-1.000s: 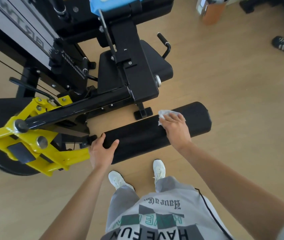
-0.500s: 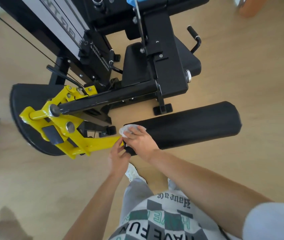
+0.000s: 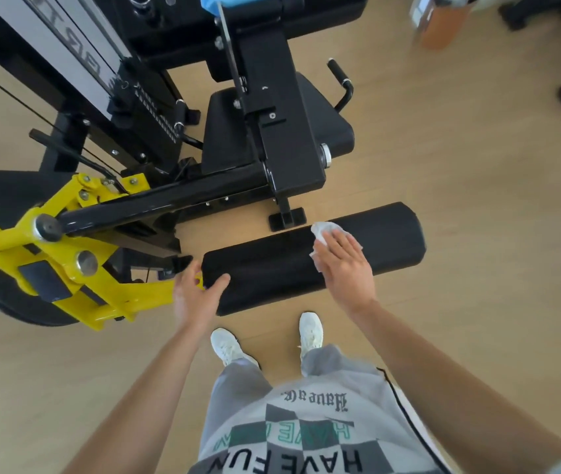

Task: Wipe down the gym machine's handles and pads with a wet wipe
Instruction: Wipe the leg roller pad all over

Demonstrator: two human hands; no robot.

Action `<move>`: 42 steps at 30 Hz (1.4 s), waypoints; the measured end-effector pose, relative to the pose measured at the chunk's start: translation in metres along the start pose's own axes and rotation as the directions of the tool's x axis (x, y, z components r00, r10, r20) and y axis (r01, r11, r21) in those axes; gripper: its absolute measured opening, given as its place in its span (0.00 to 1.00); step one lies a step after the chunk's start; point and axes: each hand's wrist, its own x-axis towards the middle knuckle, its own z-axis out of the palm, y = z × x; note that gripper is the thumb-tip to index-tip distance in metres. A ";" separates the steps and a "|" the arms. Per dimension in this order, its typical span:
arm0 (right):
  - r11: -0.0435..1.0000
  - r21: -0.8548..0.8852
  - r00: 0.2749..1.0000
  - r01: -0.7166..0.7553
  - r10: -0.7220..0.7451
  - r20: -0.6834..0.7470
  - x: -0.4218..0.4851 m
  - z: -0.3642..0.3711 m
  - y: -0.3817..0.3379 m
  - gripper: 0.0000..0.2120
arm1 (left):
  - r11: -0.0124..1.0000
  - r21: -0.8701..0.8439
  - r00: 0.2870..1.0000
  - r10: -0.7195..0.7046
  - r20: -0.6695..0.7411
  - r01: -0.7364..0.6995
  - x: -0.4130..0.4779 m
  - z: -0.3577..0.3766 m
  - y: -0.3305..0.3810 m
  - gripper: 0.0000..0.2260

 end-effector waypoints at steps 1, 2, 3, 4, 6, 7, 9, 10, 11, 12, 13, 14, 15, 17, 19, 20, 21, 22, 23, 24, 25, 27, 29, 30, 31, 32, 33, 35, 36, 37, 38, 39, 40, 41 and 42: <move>0.997 -0.022 0.997 -0.071 0.071 -0.017 0.001 -0.007 0.011 0.13 | 0.999 0.033 1.000 0.003 0.011 -0.004 0.006 0.002 0.003 0.34; 0.989 -0.044 0.989 -0.145 0.143 -0.030 0.003 -0.013 0.022 0.13 | 0.998 0.066 1.000 0.003 0.023 -0.004 0.013 0.004 0.005 0.35; 0.975 -0.061 0.977 -0.212 0.210 -0.042 0.005 -0.019 0.032 0.14 | 0.995 0.095 0.999 0.010 0.034 -0.013 0.018 0.005 0.008 0.35; 0.961 -0.071 0.963 -0.267 0.264 -0.053 0.007 -0.026 0.042 0.14 | 0.992 0.124 0.999 0.017 0.043 -0.022 0.022 0.007 0.011 0.34; 0.936 -0.081 0.939 -0.342 0.336 -0.071 0.010 -0.037 0.061 0.13 | 0.980 0.197 0.999 0.023 0.050 -0.032 0.025 0.010 0.014 0.35; 0.925 -0.086 0.928 -0.371 0.365 -0.075 0.012 -0.041 0.068 0.13 | 0.976 0.216 0.999 0.020 0.046 -0.030 0.025 0.011 0.015 0.35; 0.887 -0.080 0.891 -0.454 0.450 -0.065 0.016 -0.046 0.078 0.14 | 0.978 0.208 0.999 0.005 0.036 -0.012 0.023 0.011 0.014 0.37; 0.865 -0.070 0.868 -0.497 0.494 -0.055 0.017 -0.047 0.079 0.15 | 0.979 0.203 0.999 0.003 0.032 -0.009 0.021 0.011 0.012 0.37; 0.852 -0.065 0.854 -0.520 0.518 -0.044 0.019 -0.048 0.078 0.16 | 0.979 0.204 1.000 0.008 0.028 -0.014 0.019 0.011 0.010 0.37; 0.853 -0.070 0.855 -0.518 0.516 -0.038 0.019 -0.048 0.076 0.17 | 0.978 0.206 1.000 0.020 0.024 -0.025 0.016 0.010 0.009 0.37; 0.867 -0.074 0.870 -0.493 0.492 -0.035 0.020 -0.047 0.072 0.17 | 0.978 0.205 0.999 0.033 0.020 -0.037 0.013 0.010 0.008 0.38; 0.891 -0.068 0.894 -0.448 0.447 -0.029 0.019 -0.046 0.065 0.17 | 0.979 0.201 0.999 0.042 0.014 -0.044 0.011 0.010 0.008 0.38; 0.919 -0.054 0.921 -0.390 0.389 -0.021 0.018 -0.044 0.056 0.15 | 0.980 0.192 0.999 0.043 0.009 -0.043 0.009 0.009 0.007 0.38; 0.967 -0.025 0.967 -0.254 0.255 0.008 0.015 -0.034 0.034 0.12 | 0.983 0.178 0.999 0.032 0.002 -0.032 0.005 0.008 0.006 0.38; 0.992 0.010 0.990 -0.125 0.124 0.072 0.014 -0.020 0.009 0.13 | 0.984 0.174 0.999 0.037 0.001 -0.036 0.000 0.004 0.003 0.37; 0.997 0.027 0.993 -0.074 0.071 0.098 0.013 -0.013 -0.003 0.15 | 0.984 0.170 0.999 0.046 0.010 -0.047 -0.003 0.003 0.003 0.37; 0.999 0.038 0.994 -0.026 0.022 0.106 0.012 -0.006 -0.014 0.16 | 0.986 0.159 0.998 0.050 0.023 -0.053 -0.006 0.002 0.003 0.36; 0.999 0.047 0.994 0.025 -0.029 0.102 0.012 0.002 -0.025 0.16 | 0.988 0.145 0.998 0.048 0.033 -0.052 -0.009 0.000 0.002 0.35; 0.996 0.052 0.992 0.073 -0.078 0.095 0.014 0.008 -0.037 0.15 | 0.990 0.131 0.998 0.045 0.041 -0.050 -0.011 -0.001 0.001 0.35; 0.992 0.058 0.988 0.113 -0.118 0.098 0.015 0.013 -0.049 0.15 | 0.992 0.120 0.998 0.043 0.050 -0.049 -0.013 -0.003 0.001 0.35; 0.986 0.059 0.982 0.153 -0.159 0.101 0.016 0.016 -0.060 0.15 | 0.992 0.113 0.998 0.040 0.058 -0.047 -0.015 -0.004 0.000 0.35; 0.966 0.050 0.958 0.252 -0.257 0.125 0.020 0.026 -0.077 0.15 | 0.994 0.104 0.997 0.034 0.071 -0.041 -0.018 -0.006 -0.004 0.35; 0.949 0.054 0.925 0.311 -0.315 0.214 0.025 0.036 -0.092 0.19 | 0.996 0.086 0.996 0.014 0.088 -0.021 -0.023 -0.006 -0.008 0.34; 0.943 0.060 0.907 0.327 -0.331 0.261 0.028 0.040 -0.100 0.22 | 0.998 0.058 0.996 -0.003 0.094 -0.002 -0.025 -0.006 -0.010 0.34; 0.938 0.067 0.887 0.340 -0.344 0.307 0.030 0.045 -0.109 0.25 | 1.000 0.019 0.995 -0.023 0.099 0.021 -0.028 -0.005 -0.012 0.33; 0.931 0.075 0.864 0.356 -0.359 0.352 0.032 0.048 -0.119 0.28 | 0.998 -0.024 0.994 -0.048 0.099 0.050 -0.032 -0.005 -0.014 0.32; 0.923 0.075 0.839 0.378 -0.376 0.393 0.033 0.050 -0.129 0.30 | 0.995 -0.065 0.992 -0.072 0.100 0.078 -0.035 -0.006 -0.014 0.31; 0.906 0.049 0.798 0.419 -0.394 0.457 0.036 0.052 -0.146 0.33 | 0.986 -0.132 0.989 -0.080 0.121 0.096 -0.042 -0.007 -0.014 0.29; 0.901 0.032 0.786 0.433 -0.395 0.475 0.038 0.052 -0.152 0.33 | 0.984 -0.151 0.988 -0.072 0.137 0.093 -0.044 -0.008 -0.015 0.28; 0.897 0.018 0.781 0.442 -0.395 0.484 0.040 0.051 -0.155 0.34 | 0.982 -0.167 0.986 -0.068 0.152 0.093 -0.047 -0.009 -0.015 0.26; 0.892 0.008 0.776 0.451 -0.397 0.489 0.041 0.050 -0.156 0.34 | 0.978 -0.185 0.985 -0.071 0.158 0.100 -0.048 -0.010 -0.016 0.25; 0.888 0.008 0.771 0.460 -0.404 0.492 0.043 0.050 -0.155 0.35 | 0.973 -0.207 0.985 -0.071 0.157 0.103 -0.048 -0.011 -0.017 0.26; 0.886 0.015 0.771 0.463 -0.411 0.486 0.043 0.050 -0.153 0.36 | 0.970 -0.219 0.986 -0.074 0.151 0.106 -0.048 -0.011 -0.017 0.27; 0.890 0.023 0.777 0.456 -0.410 0.478 0.042 0.050 -0.150 0.37 | 0.970 -0.219 0.987 -0.076 0.144 0.107 -0.047 -0.011 -0.018 0.27; 0.899 0.022 0.789 0.437 -0.396 0.469 0.041 0.048 -0.146 0.38 | 0.967 -0.227 0.988 -0.083 0.131 0.112 -0.046 -0.011 -0.017 0.27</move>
